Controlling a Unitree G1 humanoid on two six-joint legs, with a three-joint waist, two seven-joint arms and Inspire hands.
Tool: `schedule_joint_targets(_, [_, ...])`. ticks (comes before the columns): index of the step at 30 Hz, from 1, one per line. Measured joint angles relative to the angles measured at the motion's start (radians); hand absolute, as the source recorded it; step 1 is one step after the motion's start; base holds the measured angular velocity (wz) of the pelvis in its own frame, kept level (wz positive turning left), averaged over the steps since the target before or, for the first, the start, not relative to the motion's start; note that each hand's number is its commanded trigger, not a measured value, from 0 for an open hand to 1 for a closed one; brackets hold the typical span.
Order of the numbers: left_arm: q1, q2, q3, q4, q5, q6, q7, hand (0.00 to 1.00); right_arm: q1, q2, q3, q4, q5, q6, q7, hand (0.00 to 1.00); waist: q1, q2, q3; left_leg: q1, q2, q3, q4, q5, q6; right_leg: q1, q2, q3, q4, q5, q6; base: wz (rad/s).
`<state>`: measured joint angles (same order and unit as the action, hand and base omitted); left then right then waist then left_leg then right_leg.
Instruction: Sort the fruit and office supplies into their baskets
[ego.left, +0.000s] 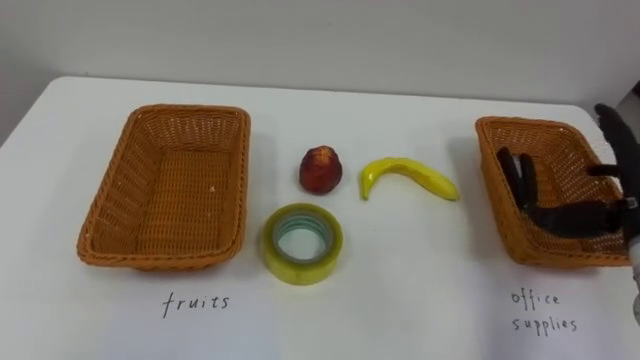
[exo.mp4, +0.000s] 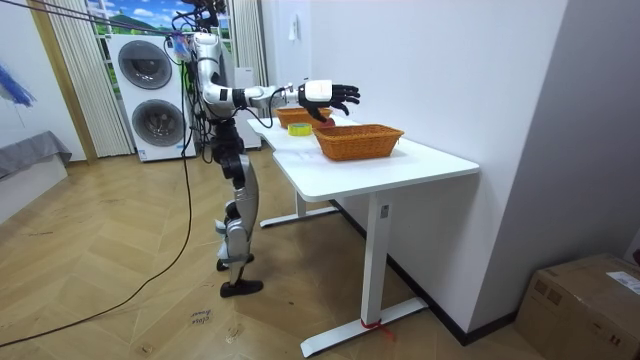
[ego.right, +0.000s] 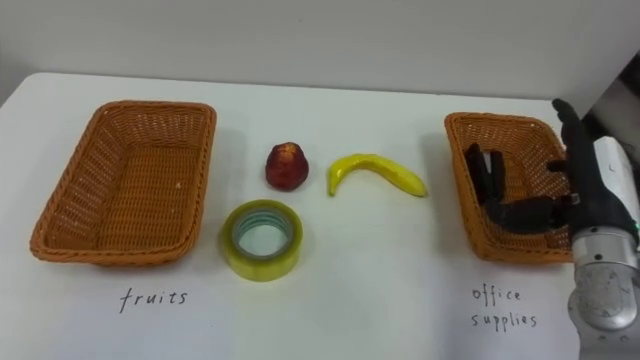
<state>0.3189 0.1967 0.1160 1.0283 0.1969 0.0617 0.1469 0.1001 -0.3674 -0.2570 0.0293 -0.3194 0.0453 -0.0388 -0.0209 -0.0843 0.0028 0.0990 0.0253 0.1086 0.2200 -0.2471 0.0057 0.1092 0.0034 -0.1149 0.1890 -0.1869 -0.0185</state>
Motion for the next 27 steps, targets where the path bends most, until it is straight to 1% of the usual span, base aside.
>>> schedule_joint_targets(10, [0.000,0.000,0.000,0.000,-0.009,0.000,-0.001,0.00,0.000,0.000,0.000,0.003,0.000,0.000,0.010,0.00,0.000,0.001,0.0009,0.000,0.000,0.000,-0.007,0.000,0.000,-0.001,0.000,0.001,-0.001,0.000,0.000,0.00])
schedule_joint_targets(27, [-0.002,-0.003,0.003,0.001,-0.008,0.000,-0.004,0.00,-0.002,0.000,0.000,0.036,0.008,0.000,0.031,0.00,0.003,-0.002,0.0001,-0.001,0.000,0.001,-0.008,0.000,0.000,-0.003,0.001,0.002,0.000,0.000,0.000,0.00])
